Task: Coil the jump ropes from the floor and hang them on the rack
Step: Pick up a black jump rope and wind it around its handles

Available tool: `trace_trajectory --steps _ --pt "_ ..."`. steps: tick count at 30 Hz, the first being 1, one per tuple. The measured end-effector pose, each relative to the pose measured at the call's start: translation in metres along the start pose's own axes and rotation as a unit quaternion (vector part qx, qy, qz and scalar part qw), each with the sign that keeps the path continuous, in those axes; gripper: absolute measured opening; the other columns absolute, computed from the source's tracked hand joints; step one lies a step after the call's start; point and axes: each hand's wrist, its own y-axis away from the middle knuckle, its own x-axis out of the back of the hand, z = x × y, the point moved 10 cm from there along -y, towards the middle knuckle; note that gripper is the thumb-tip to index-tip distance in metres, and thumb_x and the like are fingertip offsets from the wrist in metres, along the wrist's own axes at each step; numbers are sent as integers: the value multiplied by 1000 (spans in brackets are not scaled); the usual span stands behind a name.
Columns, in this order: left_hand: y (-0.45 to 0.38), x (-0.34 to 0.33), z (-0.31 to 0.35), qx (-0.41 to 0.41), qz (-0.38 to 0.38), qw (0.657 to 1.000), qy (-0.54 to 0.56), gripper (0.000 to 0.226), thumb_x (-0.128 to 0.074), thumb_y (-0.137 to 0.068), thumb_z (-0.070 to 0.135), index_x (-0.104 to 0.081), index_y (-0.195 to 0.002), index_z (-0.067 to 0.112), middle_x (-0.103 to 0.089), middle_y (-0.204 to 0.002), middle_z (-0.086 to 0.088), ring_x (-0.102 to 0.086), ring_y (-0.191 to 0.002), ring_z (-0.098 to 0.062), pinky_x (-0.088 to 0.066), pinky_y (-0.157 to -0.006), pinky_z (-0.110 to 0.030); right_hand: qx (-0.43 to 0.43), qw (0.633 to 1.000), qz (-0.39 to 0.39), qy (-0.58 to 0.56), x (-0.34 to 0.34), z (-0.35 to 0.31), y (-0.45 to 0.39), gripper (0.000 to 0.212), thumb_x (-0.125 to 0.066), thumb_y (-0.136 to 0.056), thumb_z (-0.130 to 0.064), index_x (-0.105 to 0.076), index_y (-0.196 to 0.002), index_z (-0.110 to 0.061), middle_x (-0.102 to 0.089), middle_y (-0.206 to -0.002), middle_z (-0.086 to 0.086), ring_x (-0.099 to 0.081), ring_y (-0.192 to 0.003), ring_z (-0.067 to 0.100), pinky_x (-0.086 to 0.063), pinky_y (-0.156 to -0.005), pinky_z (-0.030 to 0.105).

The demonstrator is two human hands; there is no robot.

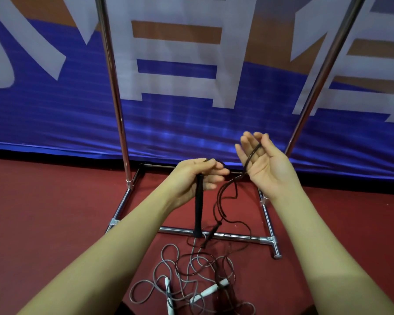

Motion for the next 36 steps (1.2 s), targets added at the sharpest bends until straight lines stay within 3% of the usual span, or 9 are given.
trace_trajectory --steps 3,6,11,13,18,21,24,32,36 --pt "-3 -4 -3 -15 -25 999 -18 20 -46 -95 6 -66 -93 2 -73 -92 -9 -70 -88 -17 -54 -89 -29 12 999 -14 -37 -4 -3 0 23 -38 -101 -20 -53 -87 -9 -73 -82 9 -72 -79 17 -60 -71 34" --pt "-3 -12 -14 -10 -50 996 -68 20 -47 -94 5 -67 -99 7 -73 -96 -2 -67 -95 -13 -43 -101 -32 15 998 -20 -56 -7 -1 -2 24 -35 -102 -18 -51 -86 -8 -73 -85 13 -72 -83 20 -59 -77 40" --pt "-8 -17 -12 -52 -42 994 -92 30 -45 -95 -2 -61 -117 10 -68 -102 2 -58 -86 -4 -42 -82 -15 8 997 -26 -74 -11 4 -1 24 -34 -102 -14 -48 -84 -8 -72 -87 18 -72 -84 24 -56 -79 45" --pt "-9 -14 -7 -61 -34 993 -97 30 -46 -95 1 -61 -118 12 -67 -107 3 -56 -95 -8 -39 -79 -15 7 997 -26 -69 -13 5 0 23 -34 -102 -14 -48 -85 -8 -72 -88 19 -72 -85 24 -56 -81 46" --pt "-6 -23 -16 -34 -75 986 -148 23 -50 -93 -2 -66 -105 11 -71 -94 4 -63 -95 -11 -47 -87 -18 19 997 -16 -75 -8 0 1 26 -33 -102 -12 -48 -81 -8 -72 -87 18 -72 -84 23 -54 -82 41" --pt "-4 -28 -21 -18 -82 983 -166 22 -55 -90 -4 -67 -96 14 -69 -85 2 -63 -86 -16 -50 -81 -19 26 997 -7 -78 -4 -4 0 28 -33 -103 -11 -49 -80 -7 -72 -86 17 -72 -84 22 -56 -83 40" --pt "0 -31 -17 -16 -81 983 -163 19 -57 -88 -6 -67 -92 10 -68 -75 8 -65 -67 -9 -54 -72 -20 29 998 1 -55 1 -5 -4 28 -34 -103 -13 -49 -80 -8 -72 -88 16 -72 -86 21 -56 -86 38" --pt "2 10 24 -46 44 998 -28 15 -54 -88 -6 -63 -84 6 -70 -68 -2 -69 -62 -14 -60 -62 -30 -65 989 11 133 12 27 -5 28 -38 -101 -28 -57 -90 -11 -73 -80 4 -69 -74 15 -57 -71 27" --pt "4 34 42 -71 92 993 35 15 -52 -89 -5 -62 -86 5 -70 -68 -5 -71 -64 -16 -59 -59 -30 -116 937 -51 326 9 53 0 26 -40 -100 -25 -60 -89 -12 -72 -84 4 -66 -80 17 -52 -74 25"
